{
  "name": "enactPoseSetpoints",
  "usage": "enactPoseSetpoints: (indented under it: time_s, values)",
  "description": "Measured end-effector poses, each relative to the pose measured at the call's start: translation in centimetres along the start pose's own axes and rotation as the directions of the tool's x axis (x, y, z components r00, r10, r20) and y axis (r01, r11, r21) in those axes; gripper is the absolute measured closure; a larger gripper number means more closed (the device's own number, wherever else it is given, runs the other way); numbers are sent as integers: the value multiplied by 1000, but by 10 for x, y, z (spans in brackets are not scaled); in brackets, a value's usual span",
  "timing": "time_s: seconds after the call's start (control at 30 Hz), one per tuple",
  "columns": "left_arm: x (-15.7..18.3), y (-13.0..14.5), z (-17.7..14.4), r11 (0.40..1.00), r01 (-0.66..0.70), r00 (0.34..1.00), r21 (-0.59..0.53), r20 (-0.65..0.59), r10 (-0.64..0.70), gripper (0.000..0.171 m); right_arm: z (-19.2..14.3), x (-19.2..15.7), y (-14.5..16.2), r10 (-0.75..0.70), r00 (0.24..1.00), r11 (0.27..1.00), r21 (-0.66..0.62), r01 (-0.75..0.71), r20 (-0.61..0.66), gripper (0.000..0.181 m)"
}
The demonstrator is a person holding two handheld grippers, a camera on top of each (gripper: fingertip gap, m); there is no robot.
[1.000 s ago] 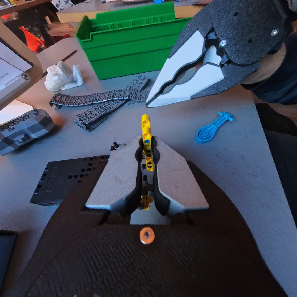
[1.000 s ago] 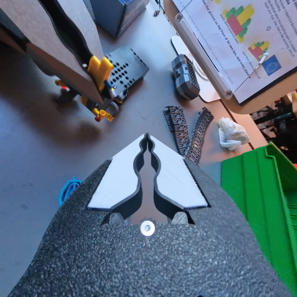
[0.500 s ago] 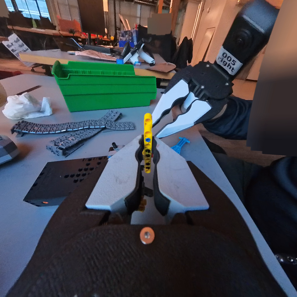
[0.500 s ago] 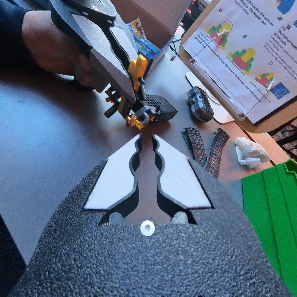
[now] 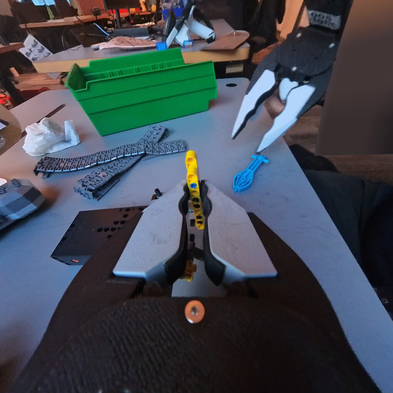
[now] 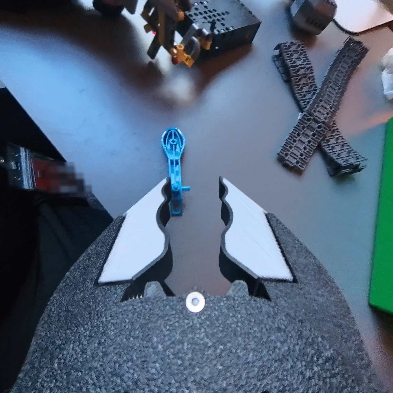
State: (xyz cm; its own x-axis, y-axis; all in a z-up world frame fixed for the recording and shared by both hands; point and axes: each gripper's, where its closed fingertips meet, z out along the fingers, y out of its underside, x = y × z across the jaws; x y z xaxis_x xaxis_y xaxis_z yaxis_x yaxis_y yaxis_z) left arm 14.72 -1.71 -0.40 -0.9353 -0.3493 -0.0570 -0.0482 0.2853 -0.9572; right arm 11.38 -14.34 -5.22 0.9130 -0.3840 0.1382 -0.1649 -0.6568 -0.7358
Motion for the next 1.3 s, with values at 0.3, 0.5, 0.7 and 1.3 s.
enactPoseSetpoints:
  time_s: [0.3, 0.5, 0.7, 1.3]
  values:
    - [-5, 11, 11, 995, -31, 996, -99, 86, 39, 162, 1, -17, 16, -28, 999, 998, -46, 30, 44, 141]
    - [-2, 14, 9, 993, 34, 999, -109, 44, -30, 151, 10, -20, 18, -27, 998, 998, -62, 31, 55, 150]
    - [-4, 26, 2, 981, 80, 997, -175, 14, -79, 144, 7, -19, 21, -11, 999, 998, -63, 14, 53, 154]
    - [14, 27, 41, 945, 219, 976, -242, 63, -209, 159, 29, -33, -8, 39, 992, 997, 56, -47, 123, 154]
